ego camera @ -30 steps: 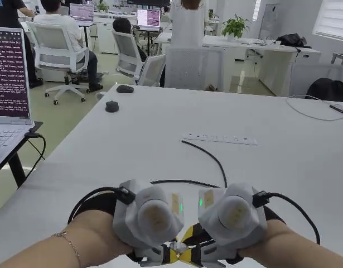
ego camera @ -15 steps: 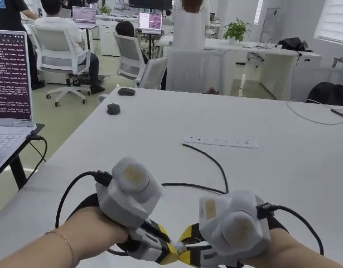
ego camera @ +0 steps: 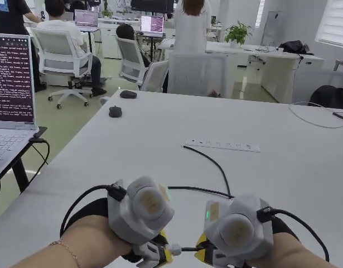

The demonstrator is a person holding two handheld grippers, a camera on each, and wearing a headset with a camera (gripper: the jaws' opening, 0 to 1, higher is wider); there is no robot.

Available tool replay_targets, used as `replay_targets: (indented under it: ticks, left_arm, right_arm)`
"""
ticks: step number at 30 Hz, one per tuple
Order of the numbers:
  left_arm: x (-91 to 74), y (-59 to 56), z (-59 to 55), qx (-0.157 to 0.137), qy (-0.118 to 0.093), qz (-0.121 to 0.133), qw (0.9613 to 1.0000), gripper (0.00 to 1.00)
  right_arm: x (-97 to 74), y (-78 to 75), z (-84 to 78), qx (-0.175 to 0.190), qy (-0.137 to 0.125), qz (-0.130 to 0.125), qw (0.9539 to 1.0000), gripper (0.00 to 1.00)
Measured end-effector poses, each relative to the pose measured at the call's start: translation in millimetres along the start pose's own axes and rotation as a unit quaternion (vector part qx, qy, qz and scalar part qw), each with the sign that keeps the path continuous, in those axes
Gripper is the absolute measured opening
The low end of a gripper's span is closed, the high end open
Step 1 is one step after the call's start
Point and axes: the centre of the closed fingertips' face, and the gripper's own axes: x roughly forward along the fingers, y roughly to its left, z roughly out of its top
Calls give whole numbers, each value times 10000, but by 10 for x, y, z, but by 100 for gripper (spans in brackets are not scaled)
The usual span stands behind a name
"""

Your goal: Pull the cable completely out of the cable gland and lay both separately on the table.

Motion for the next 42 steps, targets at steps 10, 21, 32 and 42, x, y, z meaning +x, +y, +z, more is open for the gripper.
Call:
replay_targets:
  ticks: [10, 21, 32, 42]
  left_arm:
    - [-10, 13, -14, 165, 105, 120, 9997, 16]
    - [-30, 50, 78, 625, -12, 383, 9973, 17]
    - [-12, -26, 139, 929, -85, 264, 9953, 16]
    - [-64, 152, 9, 395, 76, 497, 9980, 16]
  right_arm:
    - [-100, -260, -738, 771, 1470, -620, 9842, 7]
    - [-43, 97, 140, 476, -463, 317, 9973, 21]
    - [-113, 166, 365, 369, -1004, 455, 9932, 5]
    - [-70, -25, -14, 544, -181, 10, 9984, 4]
